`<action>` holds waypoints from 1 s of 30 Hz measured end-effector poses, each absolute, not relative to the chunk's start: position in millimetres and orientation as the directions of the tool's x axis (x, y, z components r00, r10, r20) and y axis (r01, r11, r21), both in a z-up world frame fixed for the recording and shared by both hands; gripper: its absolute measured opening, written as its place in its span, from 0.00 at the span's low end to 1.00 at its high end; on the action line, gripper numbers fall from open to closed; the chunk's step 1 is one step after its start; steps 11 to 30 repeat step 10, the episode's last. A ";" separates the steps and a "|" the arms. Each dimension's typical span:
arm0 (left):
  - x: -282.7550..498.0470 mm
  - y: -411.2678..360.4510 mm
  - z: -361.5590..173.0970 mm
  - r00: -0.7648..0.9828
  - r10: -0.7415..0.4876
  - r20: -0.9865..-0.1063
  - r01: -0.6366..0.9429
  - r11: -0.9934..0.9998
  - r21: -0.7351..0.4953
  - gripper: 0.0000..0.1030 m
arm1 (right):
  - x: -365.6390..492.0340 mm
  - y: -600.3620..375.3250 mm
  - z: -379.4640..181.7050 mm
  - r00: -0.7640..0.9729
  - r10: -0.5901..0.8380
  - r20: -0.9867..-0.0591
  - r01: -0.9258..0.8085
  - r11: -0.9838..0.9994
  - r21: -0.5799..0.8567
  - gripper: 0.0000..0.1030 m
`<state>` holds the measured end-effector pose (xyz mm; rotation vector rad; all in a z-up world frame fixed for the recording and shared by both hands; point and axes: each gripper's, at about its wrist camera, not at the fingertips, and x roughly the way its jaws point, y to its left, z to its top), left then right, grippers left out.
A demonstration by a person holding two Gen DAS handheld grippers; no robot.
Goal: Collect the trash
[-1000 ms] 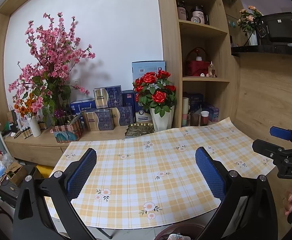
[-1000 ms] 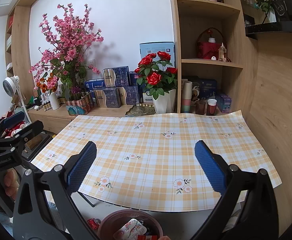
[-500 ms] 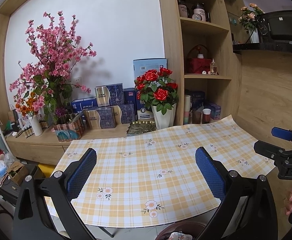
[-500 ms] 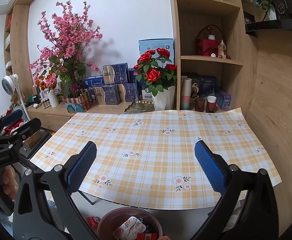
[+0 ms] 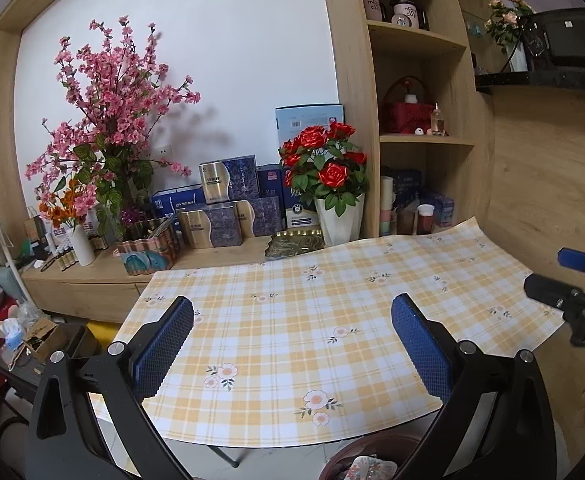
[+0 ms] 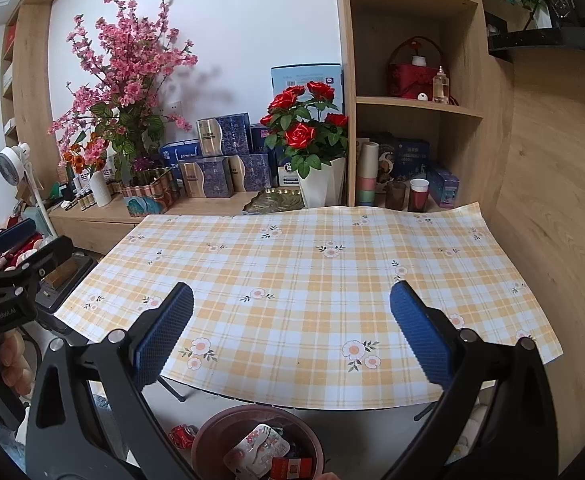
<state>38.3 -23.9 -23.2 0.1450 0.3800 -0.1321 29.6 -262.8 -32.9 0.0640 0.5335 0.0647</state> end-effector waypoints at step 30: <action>37.4 -22.0 -23.5 0.925 -0.069 -0.373 0.129 0.982 0.139 0.94 | 31.1 -261.4 -34.5 0.853 0.087 -0.514 -0.051 0.995 0.083 0.94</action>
